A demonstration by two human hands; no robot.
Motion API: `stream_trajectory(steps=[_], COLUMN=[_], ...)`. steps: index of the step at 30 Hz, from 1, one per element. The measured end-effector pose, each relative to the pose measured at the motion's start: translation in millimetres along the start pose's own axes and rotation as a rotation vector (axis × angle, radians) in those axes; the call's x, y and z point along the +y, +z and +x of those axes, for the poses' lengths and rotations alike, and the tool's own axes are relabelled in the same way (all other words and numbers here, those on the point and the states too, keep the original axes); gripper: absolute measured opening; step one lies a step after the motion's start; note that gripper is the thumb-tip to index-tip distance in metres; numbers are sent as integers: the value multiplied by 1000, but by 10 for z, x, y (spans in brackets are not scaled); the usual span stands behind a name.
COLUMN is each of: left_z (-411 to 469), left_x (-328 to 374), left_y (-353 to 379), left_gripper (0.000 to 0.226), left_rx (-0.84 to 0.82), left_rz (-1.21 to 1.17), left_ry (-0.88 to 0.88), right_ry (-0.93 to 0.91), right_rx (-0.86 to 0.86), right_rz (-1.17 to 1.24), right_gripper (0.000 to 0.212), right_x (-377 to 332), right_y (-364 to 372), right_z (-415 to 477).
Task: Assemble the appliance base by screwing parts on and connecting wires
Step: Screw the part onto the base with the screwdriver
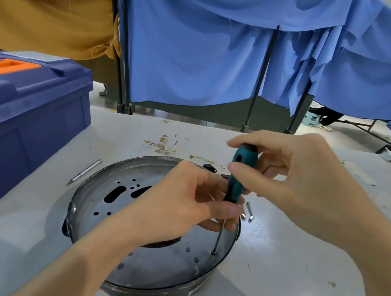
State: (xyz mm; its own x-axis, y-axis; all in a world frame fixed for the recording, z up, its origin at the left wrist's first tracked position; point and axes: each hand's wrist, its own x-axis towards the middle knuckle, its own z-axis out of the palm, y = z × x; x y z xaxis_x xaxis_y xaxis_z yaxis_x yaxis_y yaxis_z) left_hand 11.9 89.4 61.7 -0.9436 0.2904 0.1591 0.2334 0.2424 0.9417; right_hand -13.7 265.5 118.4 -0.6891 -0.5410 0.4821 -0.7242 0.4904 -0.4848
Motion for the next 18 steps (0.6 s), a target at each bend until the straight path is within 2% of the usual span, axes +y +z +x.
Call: stream_trajectory(steps=[1, 3, 7, 9, 11, 14, 16, 18], left_z=[-6, -9, -6, 0, 5, -2, -2, -1], left_x=[4, 4, 4, 2, -4, -3, 19, 31], left_y=[-14, -36, -11, 15, 13, -30, -41, -23], left_gripper=[12, 16, 26, 18, 11, 19, 20, 31], left_rx=[-28, -57, -10, -27, -53, -121, -127, -60], left_rz=[0, -36, -106, -67, -60, -89, -118, -104], left_ry=[-3, -5, 13, 26, 3, -38, -35, -18], right_ry=[-9, -24, -47, -25, -3, -31, -56, -54], right_rx=[14, 42, 137, 152, 111, 24, 41, 74], right_rz=[9, 13, -83, -157, -68, 97, 77, 46], right_gripper=[30, 28, 46, 52, 41, 28, 20, 24], right_x=[-3, -20, -29, -19, -19, -18, -25, -45], right_y=[12, 33, 83, 62, -5, -46, -17, 11], right_z=[7, 14, 6, 8, 0, -30, -14, 6])
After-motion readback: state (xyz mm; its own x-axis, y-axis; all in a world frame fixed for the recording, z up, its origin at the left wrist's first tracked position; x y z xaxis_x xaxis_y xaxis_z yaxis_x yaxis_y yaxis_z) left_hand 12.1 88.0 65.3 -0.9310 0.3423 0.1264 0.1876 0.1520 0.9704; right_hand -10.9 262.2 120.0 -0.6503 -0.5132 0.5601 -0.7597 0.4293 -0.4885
